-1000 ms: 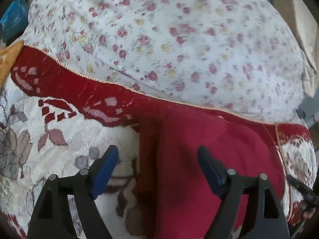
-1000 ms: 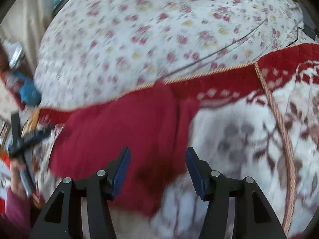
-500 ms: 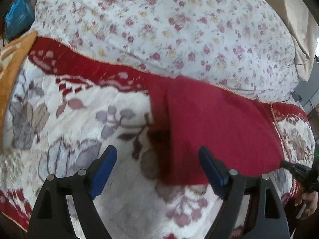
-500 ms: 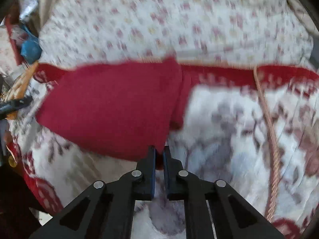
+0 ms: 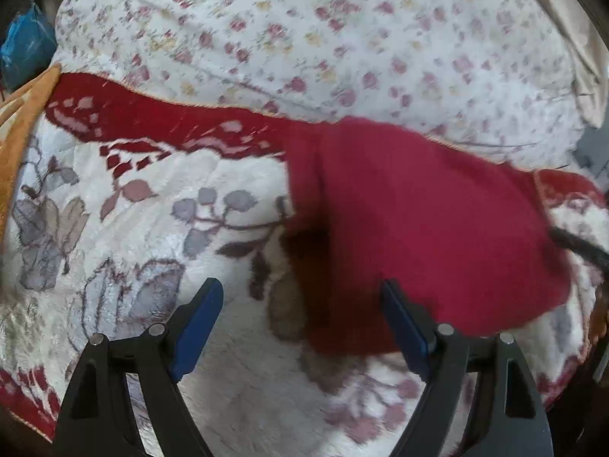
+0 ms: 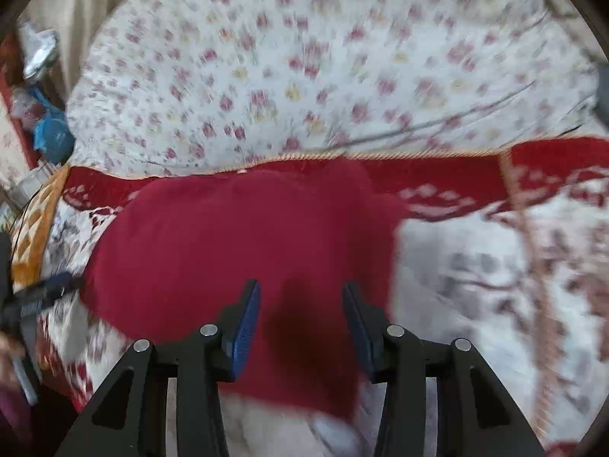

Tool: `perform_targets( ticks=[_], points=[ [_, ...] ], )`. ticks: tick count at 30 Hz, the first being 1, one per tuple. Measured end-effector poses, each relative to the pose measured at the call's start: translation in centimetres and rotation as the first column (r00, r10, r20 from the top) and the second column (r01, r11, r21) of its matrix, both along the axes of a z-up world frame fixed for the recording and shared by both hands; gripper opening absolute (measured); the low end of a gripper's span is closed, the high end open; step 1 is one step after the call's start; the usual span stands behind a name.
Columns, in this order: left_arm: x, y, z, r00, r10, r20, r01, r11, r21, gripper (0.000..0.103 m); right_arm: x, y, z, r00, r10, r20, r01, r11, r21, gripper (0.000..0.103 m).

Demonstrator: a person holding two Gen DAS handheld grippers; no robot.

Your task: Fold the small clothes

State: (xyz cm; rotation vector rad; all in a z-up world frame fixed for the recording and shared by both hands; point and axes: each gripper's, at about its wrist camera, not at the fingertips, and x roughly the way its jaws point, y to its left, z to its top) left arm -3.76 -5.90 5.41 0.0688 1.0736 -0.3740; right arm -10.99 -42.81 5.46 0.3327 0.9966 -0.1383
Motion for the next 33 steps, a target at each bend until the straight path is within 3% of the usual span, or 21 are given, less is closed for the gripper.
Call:
perform_targets(
  ticks=[2, 4, 6, 8, 10, 12, 14, 16, 19, 24, 27, 33],
  points=[
    [0.6, 0.5, -1.0, 0.999, 0.027, -0.028, -0.027, 0.999, 0.017, 0.083, 3.3, -0.5, -2.2, 0.999, -0.027, -0.039, 0.023, 0.996, -0.085, 0.048],
    [1.0, 1.2, -2.0, 0.997, 0.036, -0.072, -0.037, 0.999, -0.01, 0.083, 4.9, -1.7, -3.3, 0.995, -0.076, -0.066, 0.071, 0.995, -0.075, 0.044],
    [1.1, 1.6, -2.4, 0.996, 0.043, -0.084, -0.046, 0.999, -0.027, 0.086, 5.5, -1.6, -2.3, 0.99, -0.11, -0.088, 0.102, 0.99, -0.096, 0.044],
    [0.9, 1.7, -2.3, 0.997, 0.033, -0.072, -0.035, 0.999, -0.027, 0.086, 5.7, 0.6, -0.5, 0.995, -0.088, -0.055, 0.078, 0.985, -0.152, 0.048],
    [0.9, 1.7, -2.3, 0.997, 0.028, -0.07, -0.03, 0.999, -0.025, 0.086, 6.5, 3.7, 1.0, 1.0, 0.005, -0.016, -0.008, 0.988, -0.155, 0.049],
    [1.0, 1.8, -2.4, 0.997, 0.03, -0.074, -0.033, 0.999, -0.033, 0.086, 8.6, 8.1, 1.3, 0.99, 0.14, 0.0, -0.139, 0.985, -0.1, 0.049],
    [0.9, 1.9, -2.6, 0.997, 0.034, -0.075, -0.036, 0.999, -0.035, 0.087, 11.3, 12.4, 0.7, 0.965, 0.261, 0.005, -0.26, 0.963, -0.077, 0.048],
    [0.8, 1.8, -2.5, 0.997, 0.034, -0.068, -0.036, 0.999, -0.035, 0.087, 13.8, 16.0, -0.8, 0.943, 0.333, -0.012, -0.332, 0.935, -0.127, 0.048],
    [0.7, 1.9, -2.5, 0.997, 0.032, -0.066, -0.035, 0.999, -0.038, 0.087, 16.9, 19.7, -3.4, 0.92, 0.387, -0.057, -0.391, 0.91, -0.135, 0.048],
    [0.9, 1.8, -2.7, 0.997, 0.029, -0.065, -0.031, 0.999, -0.036, 0.087, 21.5, 20.6, -5.5, 0.947, 0.317, -0.044, -0.32, 0.933, -0.163, 0.048],
    [1.0, 1.7, -2.8, 0.998, 0.024, -0.06, -0.026, 0.999, -0.034, 0.088, 23.0, 19.4, -6.3, 0.961, 0.271, -0.058, -0.276, 0.956, -0.099, 0.048],
    [1.0, 2.2, -2.4, 0.997, 0.029, -0.074, -0.033, 0.998, -0.058, 0.087, 20.9, 17.3, -3.7, 0.968, 0.251, 0.0, -0.251, 0.968, -0.015, 0.049]
  ],
)
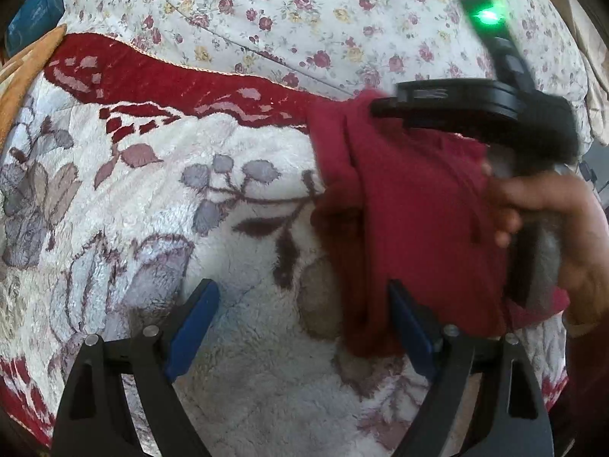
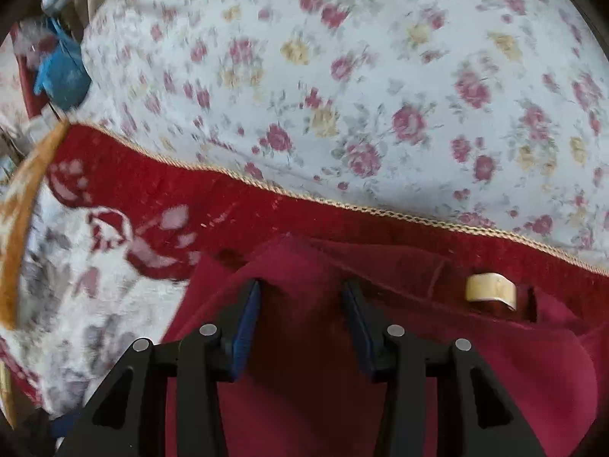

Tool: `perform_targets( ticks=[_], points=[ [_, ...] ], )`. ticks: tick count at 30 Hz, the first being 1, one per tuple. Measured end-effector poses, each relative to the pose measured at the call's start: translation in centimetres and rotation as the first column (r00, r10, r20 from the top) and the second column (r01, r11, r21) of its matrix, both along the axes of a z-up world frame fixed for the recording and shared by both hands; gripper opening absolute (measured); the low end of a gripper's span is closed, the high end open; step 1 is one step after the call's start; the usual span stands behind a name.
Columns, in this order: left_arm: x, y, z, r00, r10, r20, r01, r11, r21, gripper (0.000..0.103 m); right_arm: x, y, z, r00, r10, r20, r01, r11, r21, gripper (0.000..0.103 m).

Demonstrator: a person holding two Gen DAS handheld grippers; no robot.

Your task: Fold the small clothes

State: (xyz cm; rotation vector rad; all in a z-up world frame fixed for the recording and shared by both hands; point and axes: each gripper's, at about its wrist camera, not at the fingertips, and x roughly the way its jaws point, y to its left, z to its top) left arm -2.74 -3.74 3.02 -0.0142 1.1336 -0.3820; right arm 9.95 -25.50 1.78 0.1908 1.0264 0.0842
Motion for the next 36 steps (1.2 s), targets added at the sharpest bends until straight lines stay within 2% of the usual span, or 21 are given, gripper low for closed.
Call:
perform_targets(
  ticks=[4, 7, 11, 14, 17, 19, 23, 24, 25, 27, 28, 31, 35, 36],
  points=[
    [0.1, 1.1, 0.9, 0.999, 0.053, 0.001, -0.053, 0.995, -0.086, 0.087, -1.0, 1.3, 0.7, 0.999, 0.044, -0.01, -0.044, 0.998, -0.045, 0.051],
    [0.2, 0.7, 0.9, 0.998, 0.054, 0.011, -0.053, 0.996, -0.07, 0.087, 0.4, 2.4, -1.6, 0.996, 0.045, -0.08, -0.052, 0.995, -0.084, 0.051],
    [0.2, 0.3, 0.5, 0.999, 0.037, 0.004, -0.036, 0.998, -0.058, 0.087, 2.2, 2.8, -2.3, 0.997, 0.039, -0.073, -0.049, 0.99, -0.135, 0.056],
    [0.4, 0.3, 0.2, 0.999, 0.035, -0.005, -0.035, 0.998, -0.053, 0.087, 2.4, 1.9, -1.3, 0.995, 0.018, -0.096, -0.027, 0.996, -0.09, 0.056],
    [0.5, 0.5, 0.5, 0.999, 0.045, -0.006, -0.045, 0.996, -0.07, 0.087, 1.0, 1.4, 0.4, 0.997, 0.026, -0.071, -0.028, 0.999, -0.035, 0.061],
    [0.6, 0.5, 0.7, 0.999, 0.05, 0.005, -0.049, 0.997, -0.065, 0.087, 0.1, 2.0, 1.3, 0.996, 0.065, -0.069, -0.064, 0.998, 0.011, 0.069],
    [0.6, 0.3, 0.4, 0.999, 0.051, -0.007, -0.052, 0.997, -0.059, 0.087, 0.0, 5.2, 0.9, 0.983, 0.161, -0.093, -0.162, 0.987, 0.0, 0.07],
    [0.6, 0.3, 0.4, 0.999, 0.049, -0.008, -0.05, 0.997, -0.056, 0.087, 0.0, 5.9, 0.2, 0.979, 0.175, -0.108, -0.179, 0.984, -0.024, 0.067],
    [0.6, 0.3, 0.4, 0.999, 0.049, -0.006, -0.049, 0.997, -0.053, 0.087, 0.0, 6.8, -0.7, 0.975, 0.18, -0.132, -0.192, 0.978, -0.083, 0.042],
    [0.6, 0.5, 0.4, 0.999, 0.052, -0.003, -0.052, 0.997, -0.055, 0.087, -0.3, 7.3, -0.9, 0.976, 0.186, -0.11, -0.199, 0.973, -0.119, 0.029],
    [0.5, 0.6, 0.5, 0.999, 0.053, -0.005, -0.054, 0.997, -0.061, 0.087, -0.8, 7.2, -0.3, 0.977, 0.191, -0.093, -0.2, 0.975, -0.098, 0.017],
    [0.6, 0.9, 0.9, 0.998, 0.064, 0.004, -0.063, 0.995, -0.077, 0.087, -1.1, 6.7, 1.1, 0.979, 0.201, -0.044, -0.203, 0.978, -0.047, 0.014],
    [1.0, 0.8, 0.8, 0.997, 0.081, -0.002, -0.08, 0.994, -0.08, 0.087, -0.1, 7.6, -1.3, 0.973, 0.204, -0.105, -0.209, 0.977, -0.047, 0.014],
    [1.0, 0.7, 0.9, 0.997, 0.082, -0.004, -0.082, 0.993, -0.083, 0.087, -0.2, 7.8, -1.2, 0.973, 0.207, -0.098, -0.213, 0.976, -0.055, 0.018]
  ],
)
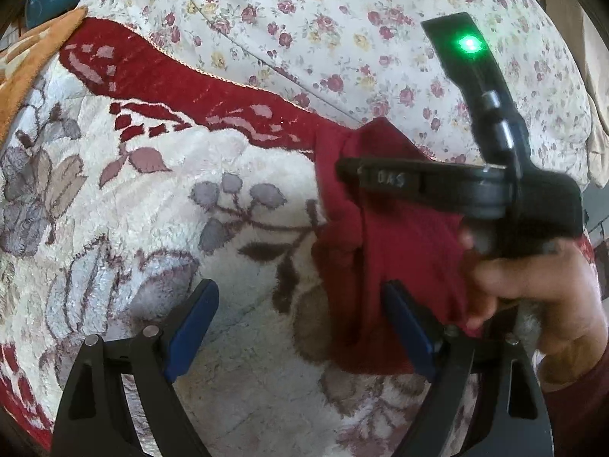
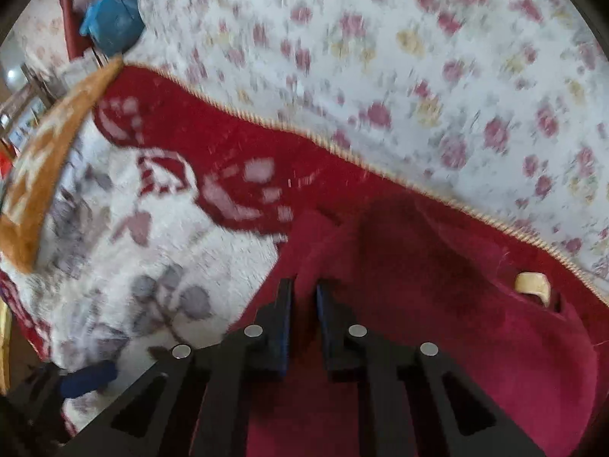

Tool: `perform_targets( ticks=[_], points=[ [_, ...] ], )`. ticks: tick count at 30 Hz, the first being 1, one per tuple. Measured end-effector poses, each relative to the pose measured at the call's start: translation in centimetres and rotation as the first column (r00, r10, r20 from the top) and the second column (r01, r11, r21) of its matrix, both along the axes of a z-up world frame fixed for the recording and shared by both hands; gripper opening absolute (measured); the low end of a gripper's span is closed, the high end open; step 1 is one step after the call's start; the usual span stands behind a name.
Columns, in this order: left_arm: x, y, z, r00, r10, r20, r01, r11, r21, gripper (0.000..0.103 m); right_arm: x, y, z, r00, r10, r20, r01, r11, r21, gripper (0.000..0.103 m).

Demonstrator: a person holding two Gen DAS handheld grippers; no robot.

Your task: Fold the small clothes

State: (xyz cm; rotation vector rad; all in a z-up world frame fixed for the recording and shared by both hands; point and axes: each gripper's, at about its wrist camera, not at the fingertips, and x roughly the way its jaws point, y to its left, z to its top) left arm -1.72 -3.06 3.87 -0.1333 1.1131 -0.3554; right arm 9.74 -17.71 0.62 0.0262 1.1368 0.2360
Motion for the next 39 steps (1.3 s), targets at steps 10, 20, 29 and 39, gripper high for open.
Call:
perform_targets(
  ticks=[10, 20, 29, 39],
  points=[
    [-0.1, 0.0, -0.3, 1.0, -0.011, -0.001, 0.011, 1.0, 0.021, 0.087, 1.1, 0.4, 0.3, 0.996, -0.074, -0.042, 0.072, 0.996, -0.05, 0.086],
    [0.4, -0.3, -0.5, 1.0, -0.009, 0.005, 0.008, 1.0, 0.029, 0.088, 1.5, -1.0, -0.5, 0.999, -0.052, -0.013, 0.052, 0.997, -0.048, 0.049],
    [1.1, -2.9, -0.5, 0.997, -0.058, 0.054, 0.059, 0.998, -0.007, 0.089, -0.7, -6.2, 3.4, 0.994, -0.104, 0.01, 0.1, 0.974, 0.201, 0.02],
    [1.3, -4.7, 0.0, 0.992, -0.116, 0.043, 0.119, 0.989, -0.086, 0.033, -1.5, -7.7, 3.3, 0.993, -0.114, -0.009, 0.113, 0.967, 0.23, 0.019]
  ],
)
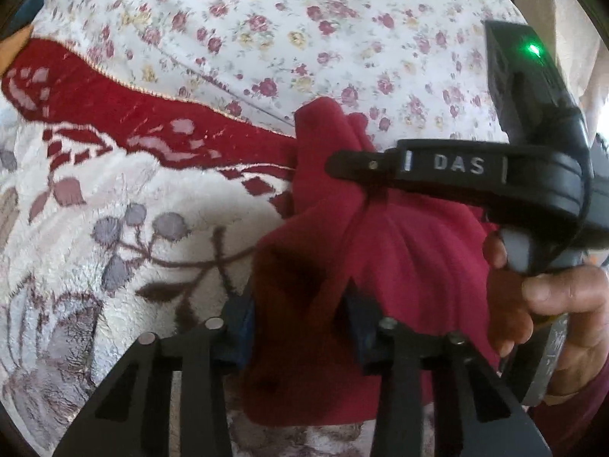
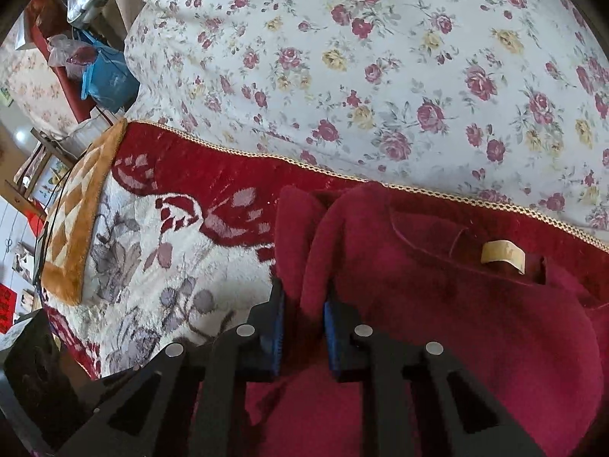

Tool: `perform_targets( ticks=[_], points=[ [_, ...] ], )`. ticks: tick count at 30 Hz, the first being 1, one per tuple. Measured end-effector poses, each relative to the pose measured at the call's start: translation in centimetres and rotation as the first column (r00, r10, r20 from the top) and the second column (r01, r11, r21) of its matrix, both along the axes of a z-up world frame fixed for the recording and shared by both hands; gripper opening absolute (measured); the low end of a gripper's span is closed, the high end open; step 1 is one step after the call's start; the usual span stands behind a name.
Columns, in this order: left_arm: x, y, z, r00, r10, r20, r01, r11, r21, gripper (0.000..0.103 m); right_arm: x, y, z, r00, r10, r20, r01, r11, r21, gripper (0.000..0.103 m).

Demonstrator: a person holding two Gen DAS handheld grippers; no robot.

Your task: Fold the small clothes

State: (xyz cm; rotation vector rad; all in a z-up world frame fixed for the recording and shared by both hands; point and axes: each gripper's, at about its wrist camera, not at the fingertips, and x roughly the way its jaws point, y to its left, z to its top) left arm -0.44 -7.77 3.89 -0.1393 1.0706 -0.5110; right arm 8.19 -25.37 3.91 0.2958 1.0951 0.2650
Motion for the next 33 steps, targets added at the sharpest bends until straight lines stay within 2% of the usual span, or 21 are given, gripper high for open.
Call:
perform_targets(
  ticks=[6, 12, 14, 16, 18, 22, 24, 27, 30, 33],
  points=[
    [-0.3, -0.2, 0.3, 1.0, -0.014, 0.014, 0.014, 1.0, 0.019, 0.024, 0.2, 0.2, -0.2, 1.0, -0.001, -0.015, 0.001, 1.0, 0.0, 0.019],
    [-0.5, -0.1, 0.4, 1.0, -0.009, 0.011, 0.009, 1.0, 0.014, 0.02, 0.6, 0.6, -0.2, 0.999, -0.003, -0.032, 0.003, 1.0, 0.005, 0.023],
    [-0.4, 0.1, 0.4, 1.0, -0.003, 0.001, 0.003, 1.0, -0.005, 0.018, 0.8, 0.8, -0.1, 0.999, 0.001, -0.039, -0.001, 1.0, 0.005, 0.032],
    [-0.4, 0.4, 0.4, 1.0, 0.004, -0.012, -0.005, 1.0, -0.027, 0.017, 1.1, 0.9, 0.0, 0.999, -0.007, -0.054, 0.007, 1.0, 0.004, 0.066],
    [-0.3, 0.7, 0.3, 1.0, 0.006, -0.021, -0.007, 0.999, -0.045, 0.017, 1.5, 1.1, 0.2, 0.997, -0.03, -0.067, 0.03, 0.999, -0.013, 0.078],
    [-0.4, 0.9, 0.3, 1.0, 0.008, -0.028, -0.009, 0.998, -0.058, 0.016, 2.5, 2.5, -0.5, 0.994, -0.003, -0.114, -0.004, 0.998, -0.066, 0.083],
    [-0.6, 0.7, 0.4, 1.0, 0.004, -0.021, -0.005, 0.999, -0.054, 0.016, 3.0, 3.9, -1.3, 0.991, 0.019, -0.13, -0.035, 0.992, -0.119, 0.083],
    [-0.7, 0.6, 0.5, 1.0, 0.004, -0.019, -0.005, 0.999, -0.054, 0.016, 3.5, 5.3, -2.5, 0.988, 0.045, -0.15, -0.068, 0.987, -0.148, 0.083],
    [-0.7, 0.6, 0.5, 1.0, 0.005, -0.02, -0.006, 0.999, -0.05, 0.016, 3.9, 5.7, -3.6, 0.986, 0.02, -0.166, -0.057, 0.974, -0.22, 0.083],
    [-0.6, 0.4, 0.3, 1.0, 0.006, -0.02, -0.007, 0.999, -0.035, 0.016, 4.0, 4.7, -3.6, 0.987, 0.01, -0.159, -0.043, 0.979, -0.202, 0.078]
  ],
)
